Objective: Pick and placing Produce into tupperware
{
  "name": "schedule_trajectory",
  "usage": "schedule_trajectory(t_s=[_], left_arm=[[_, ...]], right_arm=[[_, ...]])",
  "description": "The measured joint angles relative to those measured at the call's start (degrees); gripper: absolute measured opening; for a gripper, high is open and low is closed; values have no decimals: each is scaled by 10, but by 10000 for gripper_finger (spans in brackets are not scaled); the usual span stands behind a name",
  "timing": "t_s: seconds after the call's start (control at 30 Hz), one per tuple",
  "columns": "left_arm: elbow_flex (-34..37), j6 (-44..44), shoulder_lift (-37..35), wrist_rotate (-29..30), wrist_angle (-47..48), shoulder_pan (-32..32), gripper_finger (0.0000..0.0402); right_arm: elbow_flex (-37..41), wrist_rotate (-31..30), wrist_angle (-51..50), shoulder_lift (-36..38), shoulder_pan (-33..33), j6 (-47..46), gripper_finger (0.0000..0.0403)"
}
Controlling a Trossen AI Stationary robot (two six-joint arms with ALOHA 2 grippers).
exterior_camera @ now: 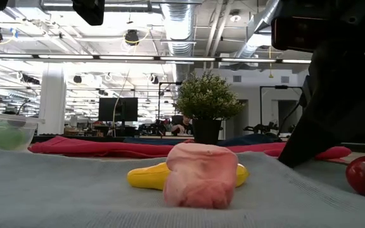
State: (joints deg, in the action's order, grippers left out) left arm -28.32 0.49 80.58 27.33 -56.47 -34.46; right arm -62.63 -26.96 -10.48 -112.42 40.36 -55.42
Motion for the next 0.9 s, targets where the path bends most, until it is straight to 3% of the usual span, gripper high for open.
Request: schedule_trajectory(t_s=[0.3, 0.67, 0.9], left_arm=[[0, 0, 0, 0, 0, 0, 162], [0, 0, 0, 0, 0, 0, 162], [0, 0, 0, 0, 0, 0, 162]], right_arm=[[-24, 5, -27, 4, -8, 44, 89], [-27, 43, -79, 4, -14, -30, 233], [-51, 37, -143, 4, -15, -65, 241]])
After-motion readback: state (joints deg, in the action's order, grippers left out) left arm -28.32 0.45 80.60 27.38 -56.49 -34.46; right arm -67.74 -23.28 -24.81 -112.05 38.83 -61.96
